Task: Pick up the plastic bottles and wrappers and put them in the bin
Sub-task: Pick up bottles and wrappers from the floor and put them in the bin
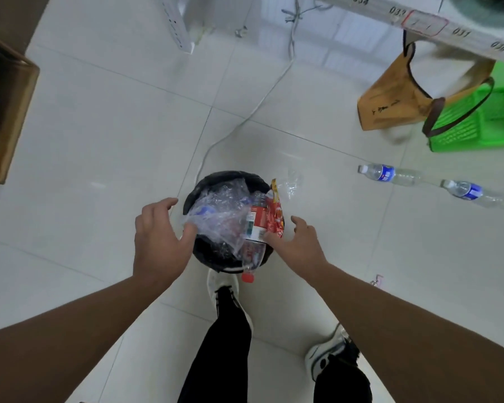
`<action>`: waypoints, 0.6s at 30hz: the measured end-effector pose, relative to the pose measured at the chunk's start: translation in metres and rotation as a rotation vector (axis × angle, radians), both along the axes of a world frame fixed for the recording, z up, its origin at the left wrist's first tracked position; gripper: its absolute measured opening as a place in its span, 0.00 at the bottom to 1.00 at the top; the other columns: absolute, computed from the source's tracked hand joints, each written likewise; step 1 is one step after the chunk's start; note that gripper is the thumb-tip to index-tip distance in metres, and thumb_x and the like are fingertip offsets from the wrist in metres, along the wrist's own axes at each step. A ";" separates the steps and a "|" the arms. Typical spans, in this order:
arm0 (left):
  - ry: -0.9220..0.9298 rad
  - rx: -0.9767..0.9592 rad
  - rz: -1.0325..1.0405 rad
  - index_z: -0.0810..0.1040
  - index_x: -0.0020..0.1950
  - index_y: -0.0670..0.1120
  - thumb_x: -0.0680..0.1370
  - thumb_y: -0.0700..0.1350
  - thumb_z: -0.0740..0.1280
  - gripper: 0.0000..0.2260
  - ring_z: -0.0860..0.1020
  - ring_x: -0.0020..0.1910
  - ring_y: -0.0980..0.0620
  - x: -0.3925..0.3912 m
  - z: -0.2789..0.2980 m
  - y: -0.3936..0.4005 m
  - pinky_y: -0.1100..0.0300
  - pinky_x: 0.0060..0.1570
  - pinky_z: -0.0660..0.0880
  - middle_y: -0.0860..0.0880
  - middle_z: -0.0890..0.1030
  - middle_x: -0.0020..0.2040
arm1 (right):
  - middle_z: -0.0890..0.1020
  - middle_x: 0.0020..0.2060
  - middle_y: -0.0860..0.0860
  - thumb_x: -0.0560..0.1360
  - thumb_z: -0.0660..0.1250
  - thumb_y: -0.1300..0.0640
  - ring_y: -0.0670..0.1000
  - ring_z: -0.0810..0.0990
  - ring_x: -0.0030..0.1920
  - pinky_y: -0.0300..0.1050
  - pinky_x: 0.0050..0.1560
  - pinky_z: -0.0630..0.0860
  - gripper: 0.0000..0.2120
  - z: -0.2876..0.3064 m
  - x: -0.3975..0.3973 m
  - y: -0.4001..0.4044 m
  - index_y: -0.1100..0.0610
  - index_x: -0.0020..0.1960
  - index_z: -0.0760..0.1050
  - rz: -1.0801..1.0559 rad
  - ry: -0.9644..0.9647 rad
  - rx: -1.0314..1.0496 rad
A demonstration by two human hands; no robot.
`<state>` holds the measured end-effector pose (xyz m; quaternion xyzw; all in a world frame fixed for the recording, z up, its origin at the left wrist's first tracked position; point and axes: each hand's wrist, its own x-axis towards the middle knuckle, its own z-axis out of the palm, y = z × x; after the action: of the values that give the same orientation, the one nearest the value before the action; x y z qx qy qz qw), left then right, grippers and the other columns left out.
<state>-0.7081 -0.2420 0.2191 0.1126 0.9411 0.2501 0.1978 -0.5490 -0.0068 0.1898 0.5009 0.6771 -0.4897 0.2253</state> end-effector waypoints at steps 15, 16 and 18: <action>0.014 -0.110 -0.200 0.71 0.74 0.54 0.75 0.61 0.62 0.29 0.70 0.69 0.42 0.040 0.019 0.097 0.39 0.68 0.71 0.46 0.73 0.69 | 0.69 0.79 0.55 0.70 0.75 0.32 0.55 0.71 0.78 0.53 0.72 0.70 0.49 0.005 0.165 0.080 0.49 0.84 0.63 -0.124 -0.026 -0.009; 0.014 -0.118 -0.216 0.71 0.75 0.54 0.75 0.63 0.62 0.29 0.71 0.69 0.41 0.046 0.020 0.104 0.39 0.68 0.71 0.45 0.73 0.70 | 0.70 0.78 0.55 0.69 0.75 0.32 0.54 0.71 0.78 0.50 0.70 0.68 0.49 0.007 0.175 0.086 0.48 0.83 0.63 -0.129 -0.037 -0.001; 0.012 -0.120 -0.251 0.71 0.76 0.53 0.76 0.64 0.61 0.30 0.71 0.70 0.39 0.057 0.022 0.119 0.39 0.69 0.71 0.44 0.74 0.71 | 0.70 0.78 0.55 0.68 0.75 0.32 0.54 0.70 0.78 0.49 0.69 0.67 0.49 0.010 0.192 0.099 0.48 0.83 0.64 -0.147 -0.042 0.001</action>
<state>-0.6507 -0.1233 0.2412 0.2189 0.9340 0.1660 0.2282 -0.3565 0.0918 0.1999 0.5598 0.6339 -0.4939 0.2024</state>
